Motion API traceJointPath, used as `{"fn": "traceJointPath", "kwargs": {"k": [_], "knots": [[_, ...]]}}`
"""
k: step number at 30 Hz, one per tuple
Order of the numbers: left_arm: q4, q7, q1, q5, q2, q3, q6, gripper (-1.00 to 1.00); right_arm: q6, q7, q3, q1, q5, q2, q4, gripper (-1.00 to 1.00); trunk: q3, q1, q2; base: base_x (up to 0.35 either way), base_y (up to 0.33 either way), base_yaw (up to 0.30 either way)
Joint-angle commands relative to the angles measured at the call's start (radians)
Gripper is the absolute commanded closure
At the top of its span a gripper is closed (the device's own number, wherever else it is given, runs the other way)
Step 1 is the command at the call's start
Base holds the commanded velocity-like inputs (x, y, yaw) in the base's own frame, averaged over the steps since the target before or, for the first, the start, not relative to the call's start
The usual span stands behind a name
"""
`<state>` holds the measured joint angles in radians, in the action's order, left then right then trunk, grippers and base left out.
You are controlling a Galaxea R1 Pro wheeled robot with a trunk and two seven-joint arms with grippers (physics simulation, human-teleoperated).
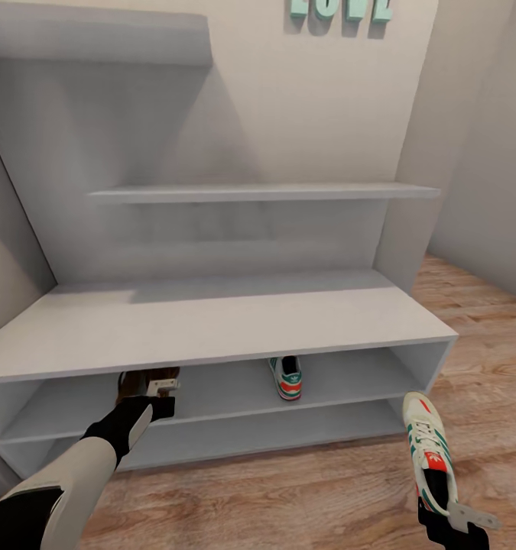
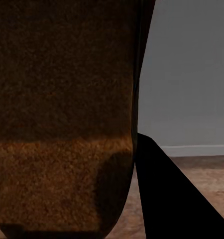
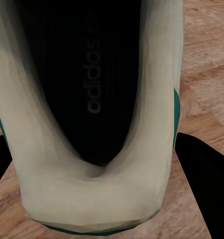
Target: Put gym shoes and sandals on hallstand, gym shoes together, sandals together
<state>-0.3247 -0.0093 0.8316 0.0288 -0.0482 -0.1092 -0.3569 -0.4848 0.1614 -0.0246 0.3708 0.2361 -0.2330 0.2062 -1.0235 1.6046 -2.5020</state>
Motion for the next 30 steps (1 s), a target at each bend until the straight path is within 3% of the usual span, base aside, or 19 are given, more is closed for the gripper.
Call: {"fn": "traceJointPath", "kwargs": {"k": [1,13,14,30], "knots": [[-0.002,-0.003,0.000,0.006,0.001,-0.006,-0.006,1.00,-0.003,0.001,-0.003,0.000,0.005,0.000,0.000,1.00,-0.001,0.000,0.000,0.116,0.000,0.000],[-0.002,-0.005,-0.003,0.005,0.000,-0.006,-0.002,1.00,-0.003,0.001,-0.003,0.000,0.005,0.000,-0.001,1.00,-0.001,0.000,0.000,0.017,0.000,0.000],[-0.002,-0.005,-0.003,0.006,0.000,-0.006,-0.002,-1.00,-0.003,0.001,-0.003,0.000,0.005,0.000,-0.001,1.00,-0.001,0.000,0.000,0.000,0.000,0.000],[-0.002,-0.005,-0.003,0.005,-0.001,-0.006,-0.001,-1.00,-0.003,0.001,-0.003,0.000,0.005,0.000,-0.001,1.00,-0.001,0.000,0.000,0.000,0.000,0.000]]}}
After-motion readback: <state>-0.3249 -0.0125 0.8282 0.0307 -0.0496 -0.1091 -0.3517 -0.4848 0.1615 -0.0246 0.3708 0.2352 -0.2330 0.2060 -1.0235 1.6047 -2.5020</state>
